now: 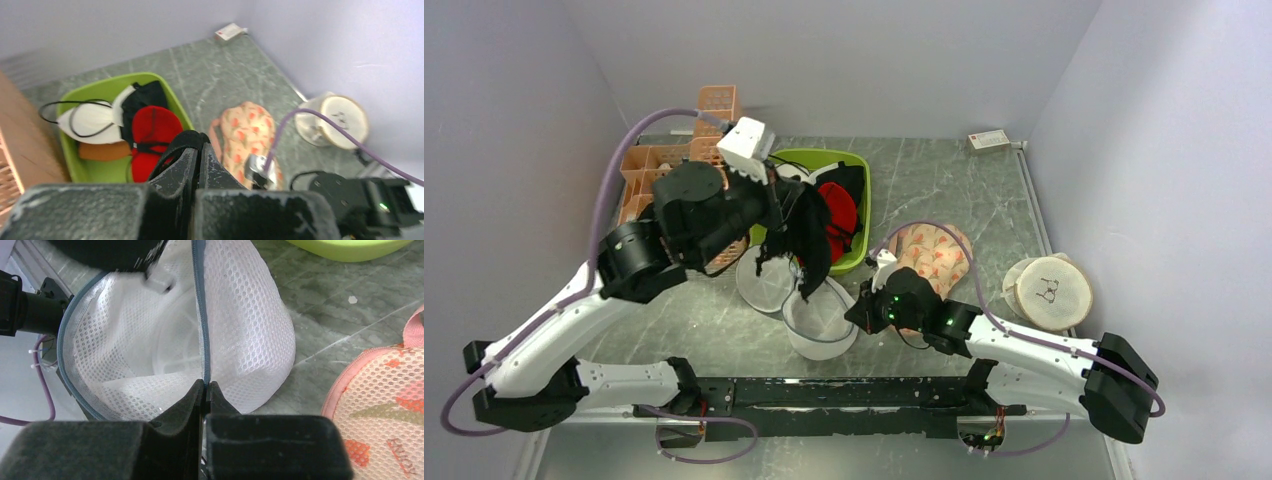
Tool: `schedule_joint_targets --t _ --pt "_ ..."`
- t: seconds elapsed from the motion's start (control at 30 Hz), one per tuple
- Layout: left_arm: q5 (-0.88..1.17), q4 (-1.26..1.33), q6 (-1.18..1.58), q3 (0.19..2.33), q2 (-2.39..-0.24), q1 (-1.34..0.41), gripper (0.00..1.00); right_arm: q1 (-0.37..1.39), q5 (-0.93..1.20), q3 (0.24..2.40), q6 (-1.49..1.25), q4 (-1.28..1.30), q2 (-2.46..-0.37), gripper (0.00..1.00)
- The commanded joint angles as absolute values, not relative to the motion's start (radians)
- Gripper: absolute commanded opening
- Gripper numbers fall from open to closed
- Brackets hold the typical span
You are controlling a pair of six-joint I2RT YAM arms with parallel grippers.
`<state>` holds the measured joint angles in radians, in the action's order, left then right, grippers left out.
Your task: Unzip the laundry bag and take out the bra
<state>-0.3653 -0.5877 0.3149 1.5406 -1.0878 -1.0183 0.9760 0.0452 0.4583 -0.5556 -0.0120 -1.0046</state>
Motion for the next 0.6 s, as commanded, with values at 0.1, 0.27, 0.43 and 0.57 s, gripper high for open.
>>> schedule_joint_targets --t 0.1,0.27,0.43,0.57 --pt "-0.524 -0.507 0.129 1.688 -1.226 -0.992 0.07 0.983 0.072 0.445 -0.565 -0.058 -1.012 0.00" --pt "-0.385 -0.413 0.176 1.726 -1.286 -0.873 0.07 0.982 0.060 0.444 -0.563 -0.048 -1.002 0.00" --pt "-0.402 -0.339 0.178 1.701 -1.321 -0.813 0.07 0.982 0.061 0.453 -0.557 -0.027 -0.997 0.00" --pt "-0.300 -0.350 0.199 1.662 -1.364 -0.738 0.07 0.982 0.057 0.431 -0.564 -0.035 -0.967 0.00"
